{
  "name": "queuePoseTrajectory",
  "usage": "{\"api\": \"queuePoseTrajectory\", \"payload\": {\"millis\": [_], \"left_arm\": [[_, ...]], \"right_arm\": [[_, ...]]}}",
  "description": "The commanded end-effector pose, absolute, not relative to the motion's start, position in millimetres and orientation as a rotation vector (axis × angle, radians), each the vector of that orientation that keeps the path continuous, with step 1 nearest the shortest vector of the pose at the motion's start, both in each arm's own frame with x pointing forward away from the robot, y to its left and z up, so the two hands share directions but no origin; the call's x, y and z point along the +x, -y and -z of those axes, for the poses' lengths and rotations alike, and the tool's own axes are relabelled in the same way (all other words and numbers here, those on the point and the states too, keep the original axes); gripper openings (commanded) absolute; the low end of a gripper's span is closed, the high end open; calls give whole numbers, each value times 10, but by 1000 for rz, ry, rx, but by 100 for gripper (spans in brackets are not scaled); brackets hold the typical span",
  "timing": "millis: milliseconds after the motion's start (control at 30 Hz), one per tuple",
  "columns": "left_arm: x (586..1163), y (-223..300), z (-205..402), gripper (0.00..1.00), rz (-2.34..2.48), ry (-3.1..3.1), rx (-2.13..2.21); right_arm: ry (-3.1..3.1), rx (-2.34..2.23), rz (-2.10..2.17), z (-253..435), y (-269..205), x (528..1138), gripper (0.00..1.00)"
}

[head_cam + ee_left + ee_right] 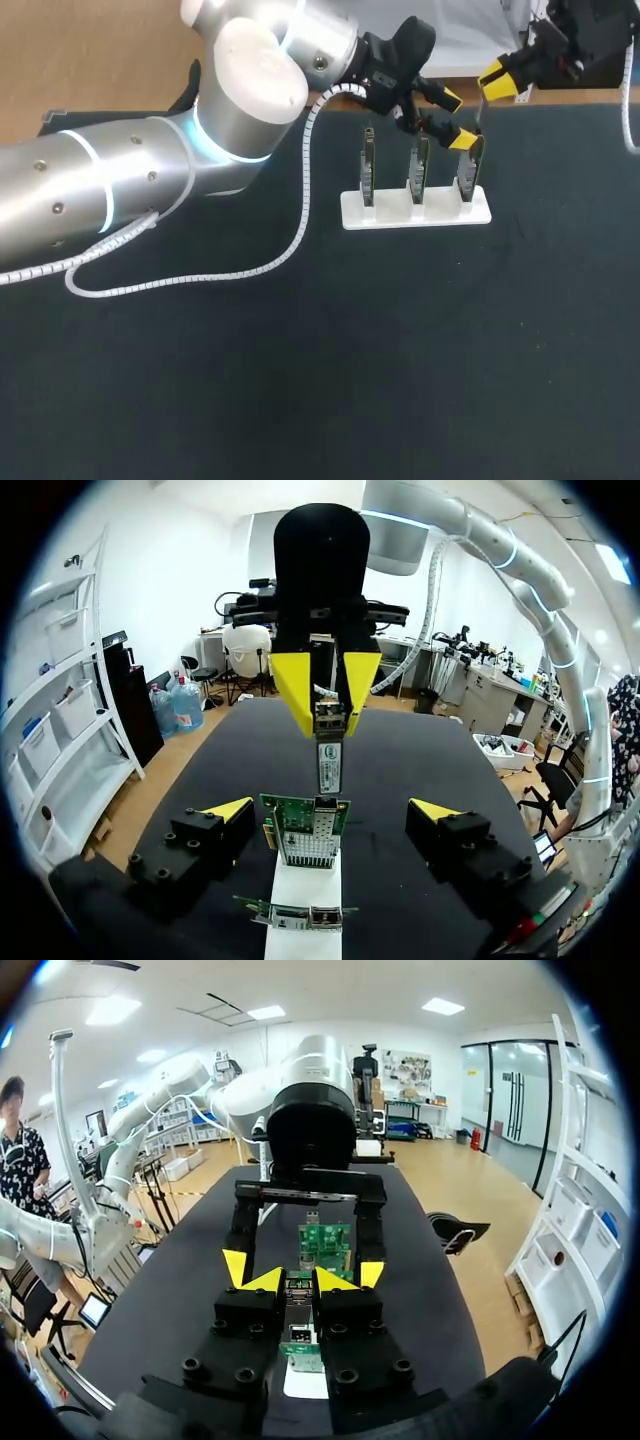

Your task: Pick up the optical module with the left hand, and insert it into the network port with the right hand.

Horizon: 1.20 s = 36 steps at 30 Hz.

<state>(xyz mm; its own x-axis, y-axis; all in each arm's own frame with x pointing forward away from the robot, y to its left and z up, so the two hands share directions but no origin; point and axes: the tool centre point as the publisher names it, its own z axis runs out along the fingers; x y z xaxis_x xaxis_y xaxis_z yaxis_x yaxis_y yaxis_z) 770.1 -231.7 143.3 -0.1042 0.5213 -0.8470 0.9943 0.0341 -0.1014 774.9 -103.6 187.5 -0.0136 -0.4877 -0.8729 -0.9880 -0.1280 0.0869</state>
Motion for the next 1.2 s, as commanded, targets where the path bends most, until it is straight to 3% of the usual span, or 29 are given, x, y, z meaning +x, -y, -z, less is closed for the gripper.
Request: {"api": "queuePoseTrajectory", "payload": {"millis": [33, 1200], "left_arm": [[7720, 2326, -1439, 100, 974, -1699, 1551], [7720, 2326, -1439, 100, 974, -1699, 1551]], "right_arm": [[-1551, -1674, -1067, -1849, 1020, 7714, 0], [-1586, -1635, -1043, -1739, 1019, 7735, 0]]}}
